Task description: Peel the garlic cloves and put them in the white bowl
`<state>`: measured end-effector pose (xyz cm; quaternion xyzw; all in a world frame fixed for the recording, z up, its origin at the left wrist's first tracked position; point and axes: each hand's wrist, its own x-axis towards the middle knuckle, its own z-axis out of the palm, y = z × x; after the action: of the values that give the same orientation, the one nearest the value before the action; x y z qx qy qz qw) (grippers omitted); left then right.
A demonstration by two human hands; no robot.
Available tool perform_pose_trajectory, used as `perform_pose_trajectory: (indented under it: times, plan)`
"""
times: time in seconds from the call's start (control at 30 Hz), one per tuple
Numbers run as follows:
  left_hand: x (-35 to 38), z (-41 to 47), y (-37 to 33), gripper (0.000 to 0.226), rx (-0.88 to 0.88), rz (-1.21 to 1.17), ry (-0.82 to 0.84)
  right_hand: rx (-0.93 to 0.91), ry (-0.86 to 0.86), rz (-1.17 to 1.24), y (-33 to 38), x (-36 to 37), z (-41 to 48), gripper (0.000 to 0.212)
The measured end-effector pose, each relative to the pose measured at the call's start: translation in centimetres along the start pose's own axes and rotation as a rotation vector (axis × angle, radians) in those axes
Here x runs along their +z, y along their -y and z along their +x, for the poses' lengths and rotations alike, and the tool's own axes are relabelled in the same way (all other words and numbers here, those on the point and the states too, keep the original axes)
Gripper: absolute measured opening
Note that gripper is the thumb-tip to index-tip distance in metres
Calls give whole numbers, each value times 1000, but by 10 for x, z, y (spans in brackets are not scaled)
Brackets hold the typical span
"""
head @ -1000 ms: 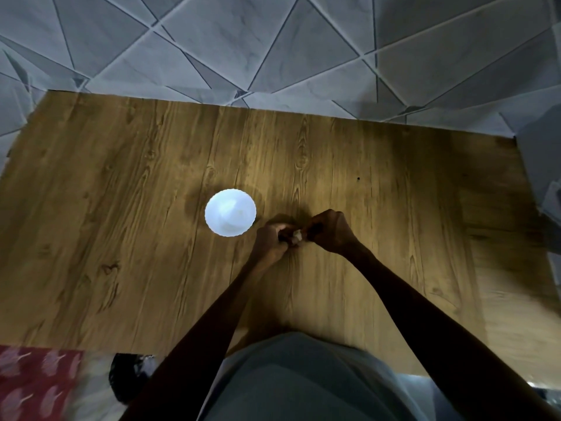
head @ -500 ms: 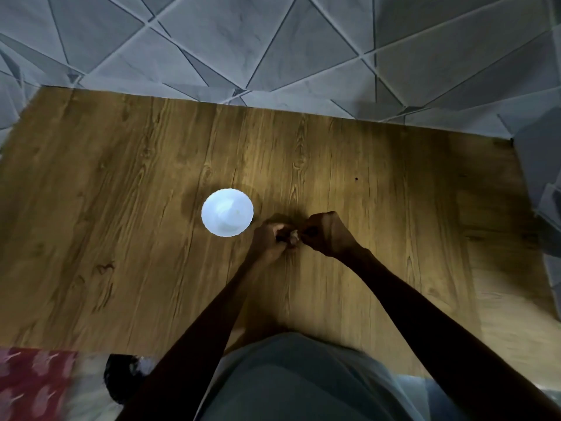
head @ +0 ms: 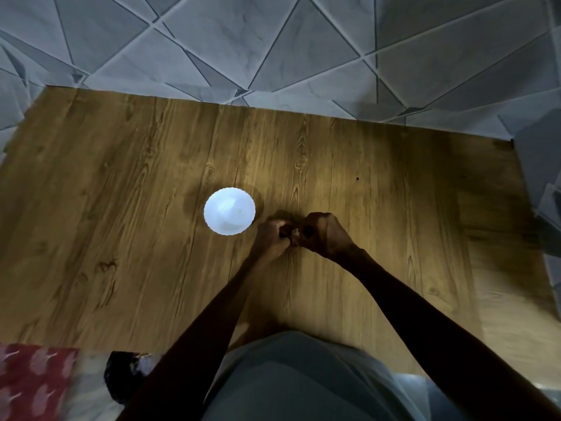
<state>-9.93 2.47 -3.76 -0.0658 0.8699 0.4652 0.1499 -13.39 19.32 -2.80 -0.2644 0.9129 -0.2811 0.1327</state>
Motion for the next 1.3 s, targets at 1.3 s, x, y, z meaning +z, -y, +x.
perform_pose_trajectory:
  times: [1.3]
  plan:
    - [-41,-63,47,13,41,-53,29,110,-5,246,56,40,-53,13]
